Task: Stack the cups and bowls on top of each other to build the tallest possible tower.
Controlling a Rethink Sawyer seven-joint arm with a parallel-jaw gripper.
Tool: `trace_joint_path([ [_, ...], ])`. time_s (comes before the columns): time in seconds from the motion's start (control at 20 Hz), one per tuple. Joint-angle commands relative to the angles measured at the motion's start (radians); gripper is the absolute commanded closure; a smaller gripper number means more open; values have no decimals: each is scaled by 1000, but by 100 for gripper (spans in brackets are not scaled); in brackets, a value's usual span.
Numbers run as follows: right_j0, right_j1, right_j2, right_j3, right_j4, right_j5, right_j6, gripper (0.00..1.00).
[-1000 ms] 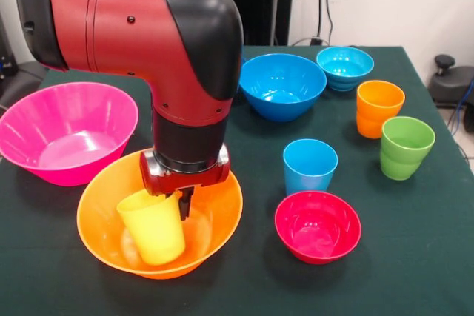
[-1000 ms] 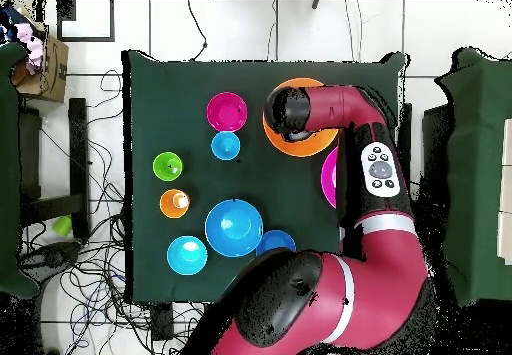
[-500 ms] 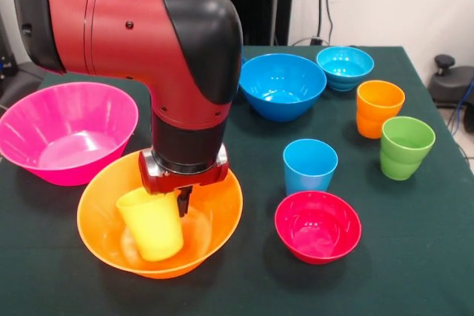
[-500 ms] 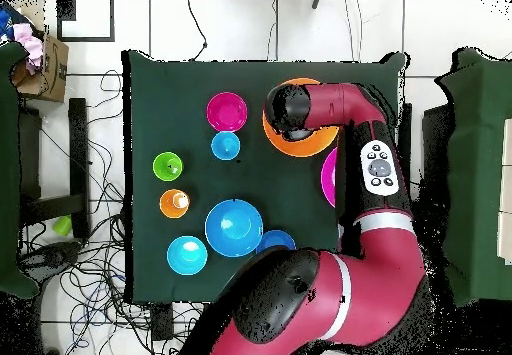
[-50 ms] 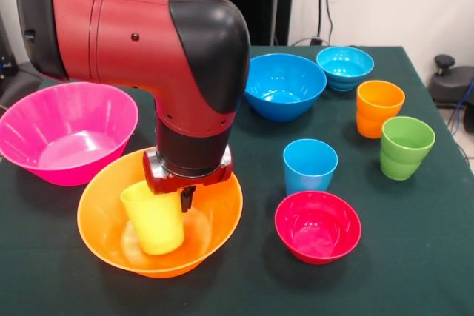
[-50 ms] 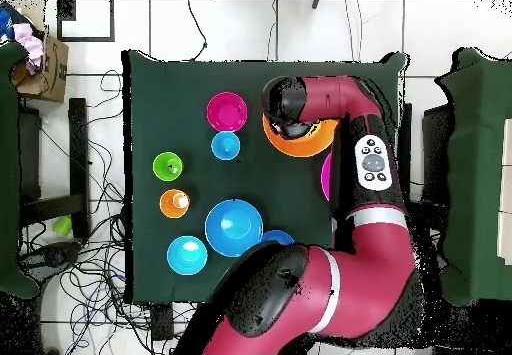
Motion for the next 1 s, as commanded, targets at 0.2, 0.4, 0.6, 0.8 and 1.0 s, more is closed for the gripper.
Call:
trace_joint_path([
  [0.2,56,58,5,19,-97,195,-335,100],
  [0.4,70,83,16,-13,-103,183,-320,100],
  [0.6,78,119,38,-46,-114,53,-265,100],
  [0.8,79,141,59,-55,-119,-71,-223,100],
  [1.0,98,162,72,-114,-114,9,-262,100],
])
